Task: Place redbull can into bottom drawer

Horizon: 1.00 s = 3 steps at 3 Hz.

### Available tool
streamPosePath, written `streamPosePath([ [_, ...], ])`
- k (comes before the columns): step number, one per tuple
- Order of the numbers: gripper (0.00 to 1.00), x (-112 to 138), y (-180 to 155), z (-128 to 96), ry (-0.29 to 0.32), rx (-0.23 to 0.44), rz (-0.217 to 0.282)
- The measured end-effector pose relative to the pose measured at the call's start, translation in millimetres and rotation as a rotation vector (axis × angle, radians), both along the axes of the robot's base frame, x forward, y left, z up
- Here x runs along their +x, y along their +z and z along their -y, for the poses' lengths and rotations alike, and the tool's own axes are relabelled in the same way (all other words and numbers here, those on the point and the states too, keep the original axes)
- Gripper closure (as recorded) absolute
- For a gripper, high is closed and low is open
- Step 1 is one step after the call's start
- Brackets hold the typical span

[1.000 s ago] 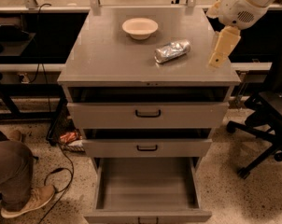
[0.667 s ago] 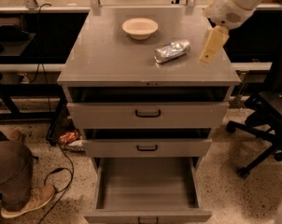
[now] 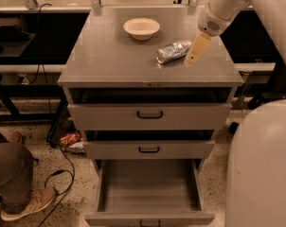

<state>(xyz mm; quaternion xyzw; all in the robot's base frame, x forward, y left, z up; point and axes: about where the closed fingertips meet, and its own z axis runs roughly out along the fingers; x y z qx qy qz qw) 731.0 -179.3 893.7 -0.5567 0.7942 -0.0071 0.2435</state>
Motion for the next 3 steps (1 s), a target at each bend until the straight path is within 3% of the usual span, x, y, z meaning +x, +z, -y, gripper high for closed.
streamPosePath([
  [1,0.0,16.2,-18.9,-14.2,0.011,-0.004,-0.036],
  [3,0.0,37.4,-29.0,-41.3,0.082,-0.023,-0.048],
])
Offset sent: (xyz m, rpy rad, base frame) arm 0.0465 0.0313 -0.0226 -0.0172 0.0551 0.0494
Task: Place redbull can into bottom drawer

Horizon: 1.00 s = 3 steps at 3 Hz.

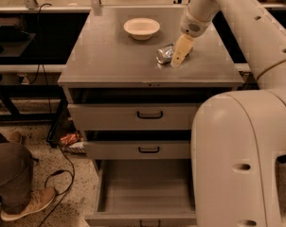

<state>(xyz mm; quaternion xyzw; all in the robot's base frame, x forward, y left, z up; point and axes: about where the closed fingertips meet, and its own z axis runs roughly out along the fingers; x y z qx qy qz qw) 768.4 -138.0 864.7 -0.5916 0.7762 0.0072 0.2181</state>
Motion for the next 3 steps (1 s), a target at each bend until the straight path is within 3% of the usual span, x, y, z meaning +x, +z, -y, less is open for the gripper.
streamPosePath([
  [2,0.03,1.7,-19.9,-12.6,0.034,0.022,-0.071],
  [3,0.26,2.5,-28.3,-14.0,0.028,0.032,-0.096],
])
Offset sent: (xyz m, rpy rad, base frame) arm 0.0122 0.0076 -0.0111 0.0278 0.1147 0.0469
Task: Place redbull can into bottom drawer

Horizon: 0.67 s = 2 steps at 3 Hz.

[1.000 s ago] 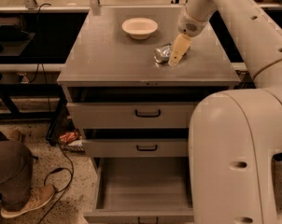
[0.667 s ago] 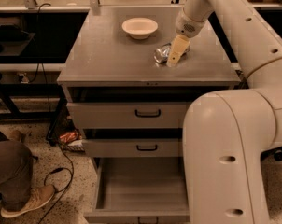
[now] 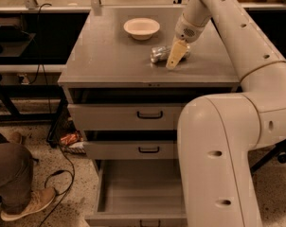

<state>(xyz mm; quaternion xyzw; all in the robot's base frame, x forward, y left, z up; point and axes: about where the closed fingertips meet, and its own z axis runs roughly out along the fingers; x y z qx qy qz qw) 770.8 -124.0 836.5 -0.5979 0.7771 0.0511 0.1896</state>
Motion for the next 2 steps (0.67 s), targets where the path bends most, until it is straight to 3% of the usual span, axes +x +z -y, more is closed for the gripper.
streamPosePath([
  [2,0.8,-2.1,14.1,14.6,-0.04,0.022,0.014],
])
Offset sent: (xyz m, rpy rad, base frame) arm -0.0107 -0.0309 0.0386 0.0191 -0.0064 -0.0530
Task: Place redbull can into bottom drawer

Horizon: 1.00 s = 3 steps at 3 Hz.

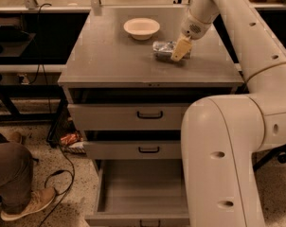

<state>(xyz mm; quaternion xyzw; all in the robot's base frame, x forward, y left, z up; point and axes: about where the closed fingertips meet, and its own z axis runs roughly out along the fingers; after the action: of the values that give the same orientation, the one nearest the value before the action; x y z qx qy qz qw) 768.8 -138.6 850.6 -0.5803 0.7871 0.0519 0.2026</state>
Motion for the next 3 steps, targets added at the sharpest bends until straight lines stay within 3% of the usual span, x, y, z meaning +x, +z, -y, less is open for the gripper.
streamPosePath([
  [1,1.0,-27.6,43.4,9.9,0.016,0.054,0.046],
  [2,1.0,-73.0,63.6,10.1,0.041,0.085,0.027],
  [3,1.0,-83.3,46.7,3.3,0.054,0.075,-0.014],
])
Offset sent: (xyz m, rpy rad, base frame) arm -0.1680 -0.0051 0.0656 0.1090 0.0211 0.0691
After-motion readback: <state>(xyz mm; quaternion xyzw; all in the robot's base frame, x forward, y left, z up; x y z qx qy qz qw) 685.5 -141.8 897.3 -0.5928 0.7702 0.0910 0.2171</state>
